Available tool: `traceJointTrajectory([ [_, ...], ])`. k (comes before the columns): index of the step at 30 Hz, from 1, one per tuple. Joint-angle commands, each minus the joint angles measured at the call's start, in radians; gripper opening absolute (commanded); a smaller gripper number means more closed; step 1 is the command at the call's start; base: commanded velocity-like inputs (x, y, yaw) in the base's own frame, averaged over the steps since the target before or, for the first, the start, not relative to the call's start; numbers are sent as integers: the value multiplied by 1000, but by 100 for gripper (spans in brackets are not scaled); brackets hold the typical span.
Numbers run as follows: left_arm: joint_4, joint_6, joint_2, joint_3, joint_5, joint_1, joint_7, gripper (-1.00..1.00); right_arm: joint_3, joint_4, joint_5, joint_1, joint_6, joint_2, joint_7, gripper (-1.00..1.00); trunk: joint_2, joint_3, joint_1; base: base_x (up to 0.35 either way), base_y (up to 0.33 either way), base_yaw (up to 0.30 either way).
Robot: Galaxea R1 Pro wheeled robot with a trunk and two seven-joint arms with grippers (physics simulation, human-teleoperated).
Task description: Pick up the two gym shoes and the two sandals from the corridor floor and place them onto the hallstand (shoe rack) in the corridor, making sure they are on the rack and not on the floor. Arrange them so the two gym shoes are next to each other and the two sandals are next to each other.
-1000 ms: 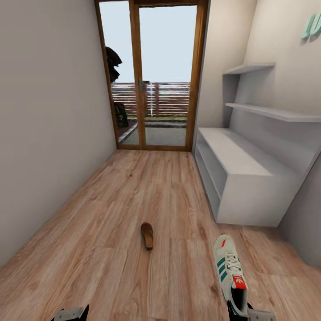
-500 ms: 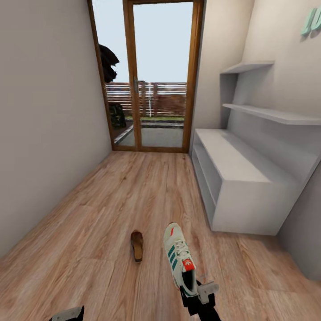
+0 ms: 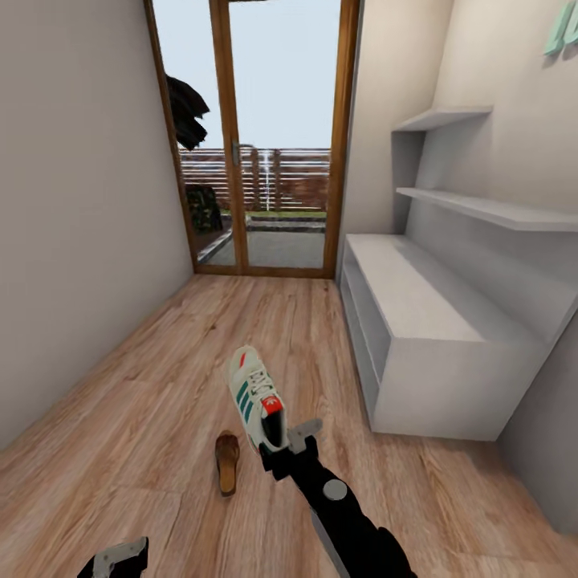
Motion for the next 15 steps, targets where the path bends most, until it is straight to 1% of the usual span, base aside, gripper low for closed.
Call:
traceJointTrajectory([
  [1,0,-3,0,-3,10,-6,1,100,12,-8,-3,-26,42,0,14,-100,0,-1,0,150,-73,0],
  [4,0,-2,-3,-3,8,-11,4,100,24,-15,-5,-78,107,0,57,-100,0,-1,0,86,-42,0],
  [6,-6,-2,-7,-4,7,-15,5,100,29,-28,-12,-127,155,0,120,-100,0,-1,0,32,-16,0],
  [7,-9,-1,-9,-5,7,-16,5,100,30,-36,-27,-147,173,0,150,-100,0,-1,0,16,-8,0],
  [8,-11,2,-12,-5,7,-29,6,100,31,-52,-77,-170,199,0,182,-100,0,-1,0,8,-4,0],
  [10,-6,18,-15,-5,8,-62,6,100,33,-73,-153,-185,231,0,202,-100,0,-1,0,4,-2,0],
  [11,-4,26,-15,-4,8,-70,6,100,33,-77,-172,-187,239,0,206,-100,0,-1,0,3,-1,0],
  [12,-2,88,-17,-4,7,-101,7,100,36,-89,-236,-193,260,0,216,-100,0,-1,0,0,0,0],
  [13,-3,130,-18,-4,7,-115,9,100,37,-87,-253,-194,265,0,218,-100,0,-1,0,0,0,0],
  [14,-7,173,-27,-5,7,-127,25,100,38,-86,-263,-195,269,0,221,-100,0,-1,0,0,0,0],
  [15,-10,201,-74,-7,6,-142,115,100,52,-76,-269,-196,270,0,222,-100,0,-1,0,0,0,0],
])
